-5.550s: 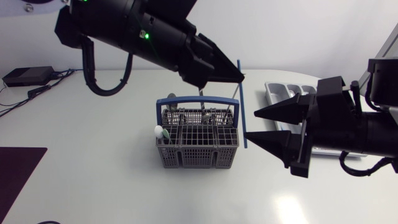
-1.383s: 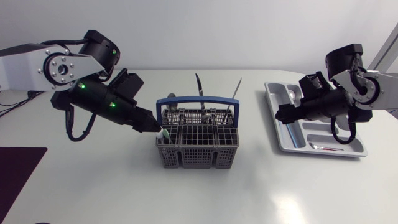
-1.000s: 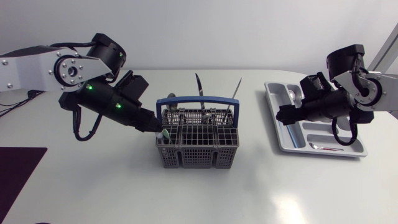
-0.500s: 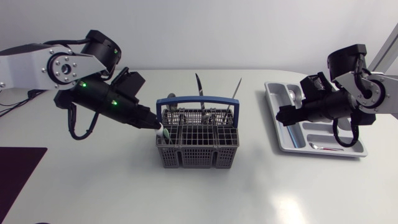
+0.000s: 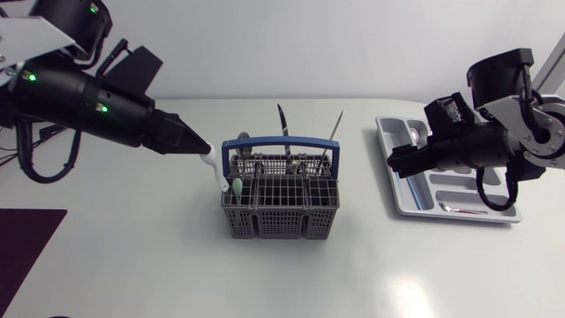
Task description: Unload the cutlery basket into the drawer organizer.
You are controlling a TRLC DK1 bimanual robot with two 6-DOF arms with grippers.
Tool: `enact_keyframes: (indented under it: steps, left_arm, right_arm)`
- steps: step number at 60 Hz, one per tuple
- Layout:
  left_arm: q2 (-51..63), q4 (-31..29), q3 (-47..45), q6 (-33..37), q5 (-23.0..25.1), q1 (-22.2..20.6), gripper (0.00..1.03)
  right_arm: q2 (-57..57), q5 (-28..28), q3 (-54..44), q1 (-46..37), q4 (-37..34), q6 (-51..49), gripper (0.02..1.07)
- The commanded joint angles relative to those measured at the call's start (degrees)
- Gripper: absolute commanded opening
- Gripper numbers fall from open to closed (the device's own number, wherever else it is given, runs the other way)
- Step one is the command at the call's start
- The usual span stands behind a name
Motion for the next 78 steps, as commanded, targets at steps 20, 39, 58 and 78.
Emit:
enact_keyframes:
  steps: [20,39,58,78]
  left_arm:
    - [-5.64,-3.14,2.73,2.69,5.22,-0.72,0.20]
    - [-3.97,-3.84,3.09,11.48,12.52,-7.05,0.20]
    - [2.70,-6.74,6.51,20.00,13.22,-18.82,0.19]
    - [8.24,-11.31,10.82,28.09,14.36,-28.23,0.19]
  right_arm:
    - [-14.79,-8.34,-5.22,6.73,-1.40,-5.13,0.88]
    - [-23.32,-16.95,-10.23,16.75,-2.37,-12.43,0.89]
    - [-32.37,-19.41,-15.76,25.10,-3.69,-18.05,0.89]
    - [-36.41,-19.59,-18.40,32.92,-4.39,-18.75,0.79]
